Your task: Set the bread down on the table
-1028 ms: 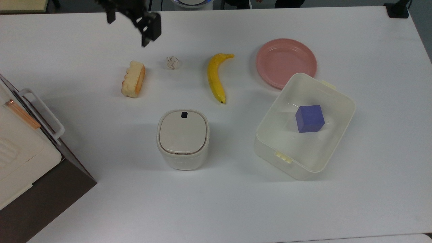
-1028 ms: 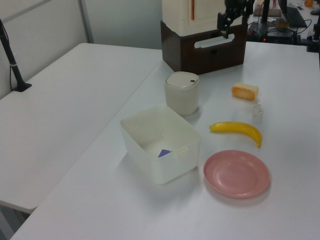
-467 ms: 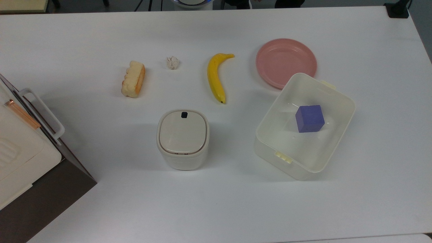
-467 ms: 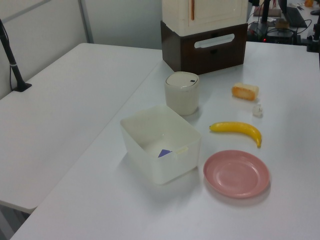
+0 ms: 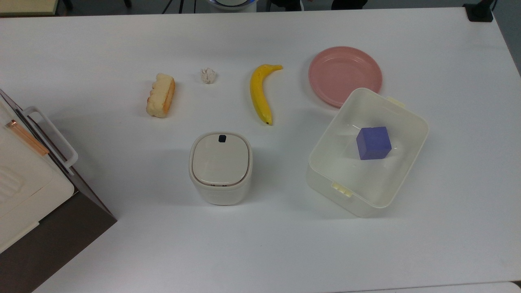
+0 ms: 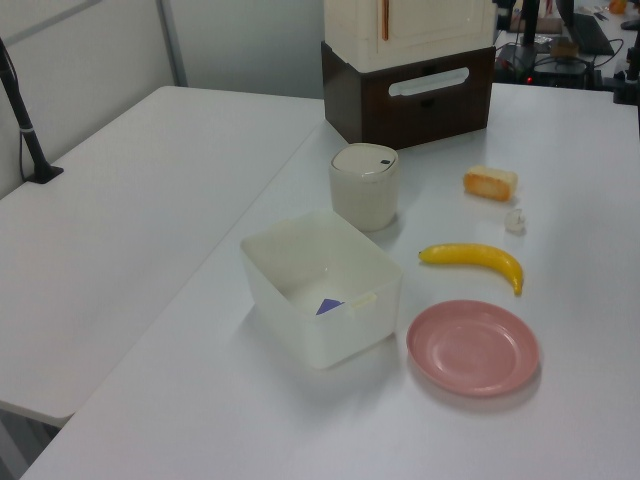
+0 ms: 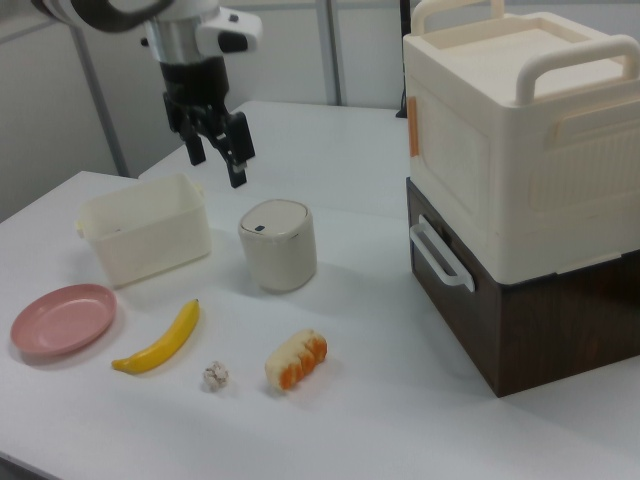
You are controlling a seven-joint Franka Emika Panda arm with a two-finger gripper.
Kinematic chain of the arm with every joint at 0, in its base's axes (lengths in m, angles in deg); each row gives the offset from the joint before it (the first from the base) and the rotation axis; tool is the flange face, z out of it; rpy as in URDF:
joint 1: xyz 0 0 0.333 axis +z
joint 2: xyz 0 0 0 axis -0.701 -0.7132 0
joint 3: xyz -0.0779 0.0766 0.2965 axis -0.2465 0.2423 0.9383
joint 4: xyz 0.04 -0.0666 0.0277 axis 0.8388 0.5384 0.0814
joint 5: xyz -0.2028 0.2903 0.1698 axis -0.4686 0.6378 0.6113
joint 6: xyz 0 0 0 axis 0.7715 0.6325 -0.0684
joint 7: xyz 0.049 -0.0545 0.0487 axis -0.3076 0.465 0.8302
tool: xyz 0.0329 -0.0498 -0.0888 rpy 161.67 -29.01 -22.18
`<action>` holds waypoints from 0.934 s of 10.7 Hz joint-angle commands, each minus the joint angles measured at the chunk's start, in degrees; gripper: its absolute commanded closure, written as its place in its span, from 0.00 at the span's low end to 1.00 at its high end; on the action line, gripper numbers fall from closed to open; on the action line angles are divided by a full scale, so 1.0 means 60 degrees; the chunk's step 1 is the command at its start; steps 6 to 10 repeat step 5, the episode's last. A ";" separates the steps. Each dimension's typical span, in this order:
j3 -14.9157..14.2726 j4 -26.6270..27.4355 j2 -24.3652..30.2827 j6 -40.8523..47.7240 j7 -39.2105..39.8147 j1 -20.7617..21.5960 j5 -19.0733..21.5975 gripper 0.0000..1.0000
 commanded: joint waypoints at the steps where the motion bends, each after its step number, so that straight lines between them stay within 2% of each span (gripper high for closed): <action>1: -0.0040 0.0676 0.0186 -0.0609 -0.0216 0.0073 0.0173 0.00; 10: 0.0018 0.0838 0.0128 -0.0858 -0.0231 0.0175 0.0144 0.00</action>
